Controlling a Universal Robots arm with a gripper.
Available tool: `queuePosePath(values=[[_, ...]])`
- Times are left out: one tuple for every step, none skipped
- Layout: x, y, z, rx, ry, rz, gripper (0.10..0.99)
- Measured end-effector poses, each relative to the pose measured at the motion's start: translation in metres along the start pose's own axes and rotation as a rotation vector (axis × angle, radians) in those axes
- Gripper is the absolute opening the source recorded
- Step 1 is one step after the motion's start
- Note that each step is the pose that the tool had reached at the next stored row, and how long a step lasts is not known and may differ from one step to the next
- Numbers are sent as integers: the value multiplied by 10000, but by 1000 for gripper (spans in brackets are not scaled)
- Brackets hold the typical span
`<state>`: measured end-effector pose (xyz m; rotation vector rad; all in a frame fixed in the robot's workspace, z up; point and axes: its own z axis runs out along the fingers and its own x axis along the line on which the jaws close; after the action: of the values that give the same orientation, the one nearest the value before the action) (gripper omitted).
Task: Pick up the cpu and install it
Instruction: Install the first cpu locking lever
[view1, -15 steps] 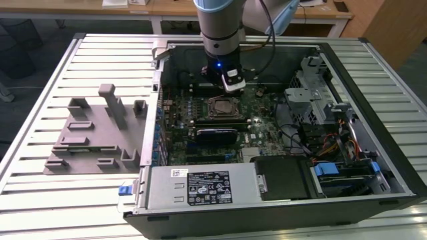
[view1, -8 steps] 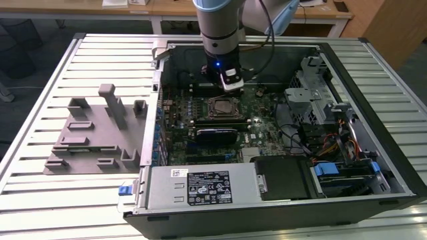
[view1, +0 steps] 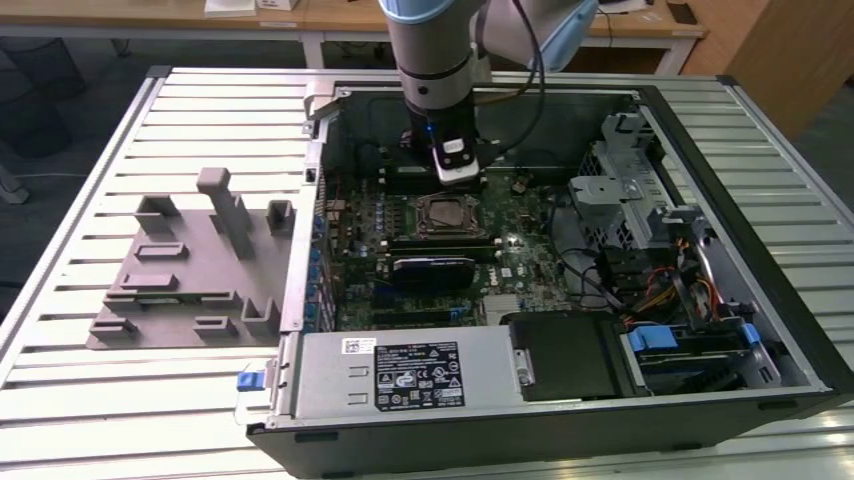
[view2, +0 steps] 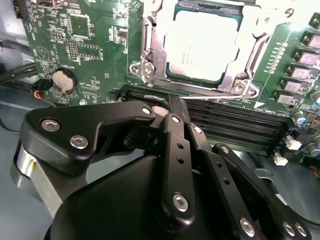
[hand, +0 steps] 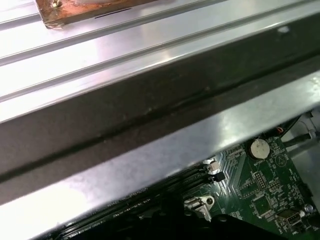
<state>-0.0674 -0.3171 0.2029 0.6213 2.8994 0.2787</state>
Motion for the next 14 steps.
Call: queuePosePath(values=[[7,0,2,7,-13,60,106],[13,0,5,11,-20,92,106],[14,-1,7,10,-24,96,106],[14,-2,10,12,-29,94,106],[15,-2,13,21,-36,92,106],[15,-2,15,30,-40,89,106],[16,-3,17,35,-40,81,106],[16,-4,19,36,-38,63,106],[17,-5,21,33,-32,35,106],[17,-5,24,29,-26,5,106],[17,-5,27,25,-19,-28,106],[17,-6,31,21,-12,-61,106],[18,-7,35,17,-4,-98,106],[17,-8,38,13,5,-134,106]])
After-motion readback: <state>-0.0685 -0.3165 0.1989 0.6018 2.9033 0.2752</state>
